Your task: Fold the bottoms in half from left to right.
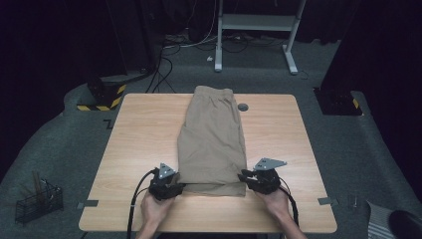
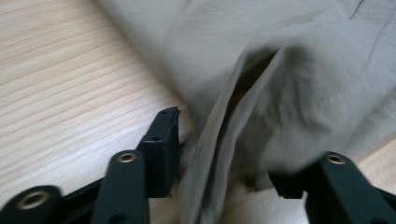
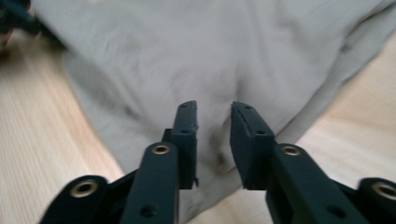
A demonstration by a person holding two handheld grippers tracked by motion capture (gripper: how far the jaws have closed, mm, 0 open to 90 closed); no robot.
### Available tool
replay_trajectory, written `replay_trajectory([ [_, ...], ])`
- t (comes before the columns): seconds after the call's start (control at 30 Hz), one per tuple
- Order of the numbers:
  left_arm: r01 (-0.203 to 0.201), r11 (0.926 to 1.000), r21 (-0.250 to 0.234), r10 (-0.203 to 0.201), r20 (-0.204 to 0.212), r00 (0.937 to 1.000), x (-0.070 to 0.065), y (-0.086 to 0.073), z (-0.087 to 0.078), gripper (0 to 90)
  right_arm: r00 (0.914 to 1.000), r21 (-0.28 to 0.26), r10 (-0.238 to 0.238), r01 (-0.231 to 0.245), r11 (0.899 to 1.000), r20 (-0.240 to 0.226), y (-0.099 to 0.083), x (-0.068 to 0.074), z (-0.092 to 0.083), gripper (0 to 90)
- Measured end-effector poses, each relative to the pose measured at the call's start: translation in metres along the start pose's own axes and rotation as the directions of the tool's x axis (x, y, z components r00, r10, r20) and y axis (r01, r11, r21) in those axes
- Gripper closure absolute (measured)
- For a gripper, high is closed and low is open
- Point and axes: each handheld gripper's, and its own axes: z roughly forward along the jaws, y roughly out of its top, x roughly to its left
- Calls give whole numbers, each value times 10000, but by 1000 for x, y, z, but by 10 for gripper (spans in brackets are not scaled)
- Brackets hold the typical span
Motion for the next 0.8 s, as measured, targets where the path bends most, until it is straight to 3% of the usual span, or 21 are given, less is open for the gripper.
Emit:
replay_trajectory([
  [0.1,-83,9999,-73,81,-237,9997,4,-1,-13,457,9987,-342,201,-185,9992,458,9,-5,-4,656],
  [0.2,-226,9997,-118,222,-273,9994,7,-3,-20,445,9907,-474,788,-739,9961,1111,19,-18,2,631],
  [0.27,-353,9993,-80,351,-210,9992,6,-4,-20,444,9841,-378,1126,-1084,9934,1376,24,-27,11,619],
  [0.4,-407,9992,-27,406,-62,9992,0,-3,-10,441,9756,154,1270,-1319,9911,1791,31,-40,37,618],
  [0.5,-364,9992,140,366,-148,9992,-5,0,6,425,9744,385,1355,-1446,9887,1792,34,-46,53,705],
  [0.57,-276,9996,10,277,-278,9992,-5,2,12,409,9768,432,1200,-1295,9906,1776,34,-47,57,832],
  [0.6,-241,9997,25,242,-351,9991,-5,3,13,408,9769,512,1112,-1224,9912,1824,34,-47,58,893],
  [0.67,-173,9998,83,176,-391,9991,-4,4,13,399,9741,479,1003,-1121,9925,2026,34,-48,53,900],
  [0.8,-224,9995,227,232,-356,9991,-5,3,9,435,9575,-97,1012,-1024,9947,2699,37,-57,30,900],
])
